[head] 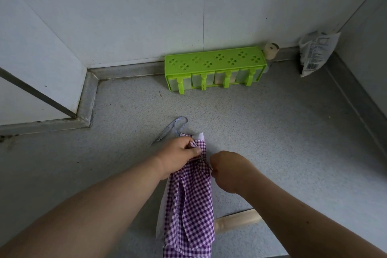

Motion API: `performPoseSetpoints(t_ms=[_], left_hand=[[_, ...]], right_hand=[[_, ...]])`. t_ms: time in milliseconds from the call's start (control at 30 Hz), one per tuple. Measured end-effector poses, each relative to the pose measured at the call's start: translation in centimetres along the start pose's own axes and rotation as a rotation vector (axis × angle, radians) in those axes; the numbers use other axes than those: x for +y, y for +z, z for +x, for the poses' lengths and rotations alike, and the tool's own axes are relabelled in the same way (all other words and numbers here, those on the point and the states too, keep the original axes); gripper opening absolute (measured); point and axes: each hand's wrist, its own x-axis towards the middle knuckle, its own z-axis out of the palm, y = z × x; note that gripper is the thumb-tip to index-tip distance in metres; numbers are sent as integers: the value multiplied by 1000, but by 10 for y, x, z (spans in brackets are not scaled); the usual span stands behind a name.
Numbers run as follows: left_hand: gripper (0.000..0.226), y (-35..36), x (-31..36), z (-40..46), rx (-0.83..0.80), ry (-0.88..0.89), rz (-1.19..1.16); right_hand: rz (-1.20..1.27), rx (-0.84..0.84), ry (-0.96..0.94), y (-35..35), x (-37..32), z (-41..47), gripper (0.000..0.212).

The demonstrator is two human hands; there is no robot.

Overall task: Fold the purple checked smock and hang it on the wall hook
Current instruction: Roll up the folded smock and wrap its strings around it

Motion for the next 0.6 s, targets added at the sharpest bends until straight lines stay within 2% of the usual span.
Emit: performPoseSetpoints(t_ms=[133, 200, 334, 367, 467, 500, 600], left_hand=[[16, -5, -4, 6, 101, 27, -63], [14, -13, -2, 13, 111, 80, 44], [8, -12, 5, 14, 14, 136, 319], [8, -10, 4, 15, -9, 130, 348], [13, -6, 7, 12, -45, 99, 310], [13, -6, 8, 12, -34, 98, 302], [15, -4, 8, 9, 4, 104, 290]], right_hand=[[-25, -136, 37, 14, 7, -3, 40], [-43, -175, 54, 22, 11, -4, 44], [-10, -54, 16, 21, 12, -8, 15], [17, -7, 14, 18, 11, -10, 14], [42, 130, -24, 7, 12, -10, 37], [78, 148, -57, 5, 11, -8, 39], [211, 88, -102, 5, 6, -3, 32]])
